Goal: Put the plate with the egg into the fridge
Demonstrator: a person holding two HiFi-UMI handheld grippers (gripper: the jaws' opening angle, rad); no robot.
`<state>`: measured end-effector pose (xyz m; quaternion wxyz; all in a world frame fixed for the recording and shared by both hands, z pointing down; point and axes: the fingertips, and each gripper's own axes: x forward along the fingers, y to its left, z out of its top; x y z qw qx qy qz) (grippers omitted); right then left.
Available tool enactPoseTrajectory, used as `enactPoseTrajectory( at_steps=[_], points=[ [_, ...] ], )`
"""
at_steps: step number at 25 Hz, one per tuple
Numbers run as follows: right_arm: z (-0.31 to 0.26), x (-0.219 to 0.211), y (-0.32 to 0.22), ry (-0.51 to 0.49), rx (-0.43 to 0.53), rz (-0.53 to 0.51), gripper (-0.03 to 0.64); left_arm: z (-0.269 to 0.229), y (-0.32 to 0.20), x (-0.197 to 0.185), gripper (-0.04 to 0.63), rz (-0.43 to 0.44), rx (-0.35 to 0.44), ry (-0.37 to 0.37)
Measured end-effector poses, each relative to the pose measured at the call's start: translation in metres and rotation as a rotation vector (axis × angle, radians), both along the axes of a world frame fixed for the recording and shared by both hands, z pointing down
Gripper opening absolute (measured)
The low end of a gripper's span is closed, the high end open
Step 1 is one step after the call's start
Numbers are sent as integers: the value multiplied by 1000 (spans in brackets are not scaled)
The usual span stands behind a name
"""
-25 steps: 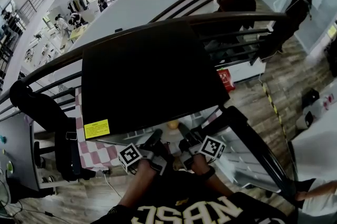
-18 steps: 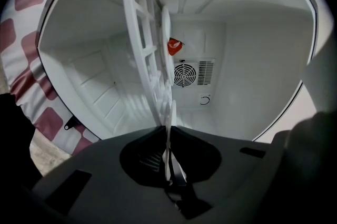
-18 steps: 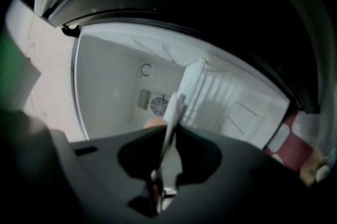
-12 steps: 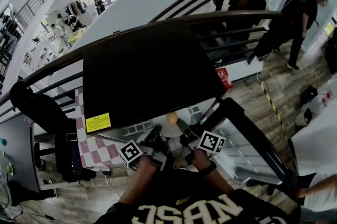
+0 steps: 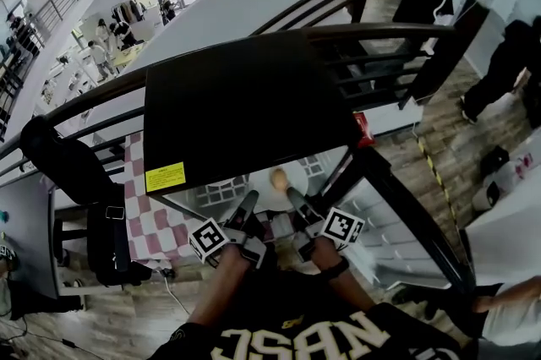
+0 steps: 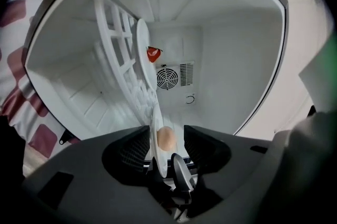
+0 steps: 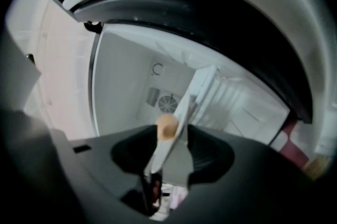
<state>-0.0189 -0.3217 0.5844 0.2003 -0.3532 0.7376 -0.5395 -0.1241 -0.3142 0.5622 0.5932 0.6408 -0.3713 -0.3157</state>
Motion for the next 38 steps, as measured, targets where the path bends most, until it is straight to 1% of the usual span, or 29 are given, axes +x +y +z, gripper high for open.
enactPoseTrajectory(
  at_steps=[2,6,8,9,12,14,18,20,23,25,27,31,34,38],
  points=[
    [2,1,6,4,3,-3,173,1,6,-1,212,-4,-4,-2],
    [7,5,21,-19,-76,25,175,1,18,0,221,-7,-2,-3],
    [7,8,28,-18,-75,25,175,1,24,2,221,-9,1,1],
    [6,9,30,-12,-58,21,175,2,27,3,221,-10,0,4],
    [0,14,35,40,57,-8,175,5,39,7,221,-6,-6,-7],
    [0,15,42,65,79,-21,175,7,45,10,221,1,13,-53],
    [3,12,58,134,105,-54,175,12,56,14,221,27,53,-201],
    [5,9,62,168,119,-74,173,15,60,17,221,45,66,-234],
    [6,6,66,190,133,-92,173,17,64,22,221,69,76,-258],
    [4,6,67,192,140,-93,173,17,65,25,219,83,79,-262],
    [2,6,66,186,146,-97,173,16,66,29,208,95,78,-249],
    [-2,2,64,157,149,-102,170,16,64,34,136,99,73,-211],
    [0,6,59,189,150,-91,166,16,60,36,92,99,69,-206],
    [-5,3,51,207,156,-94,140,19,55,38,67,118,53,-212]
  ],
)
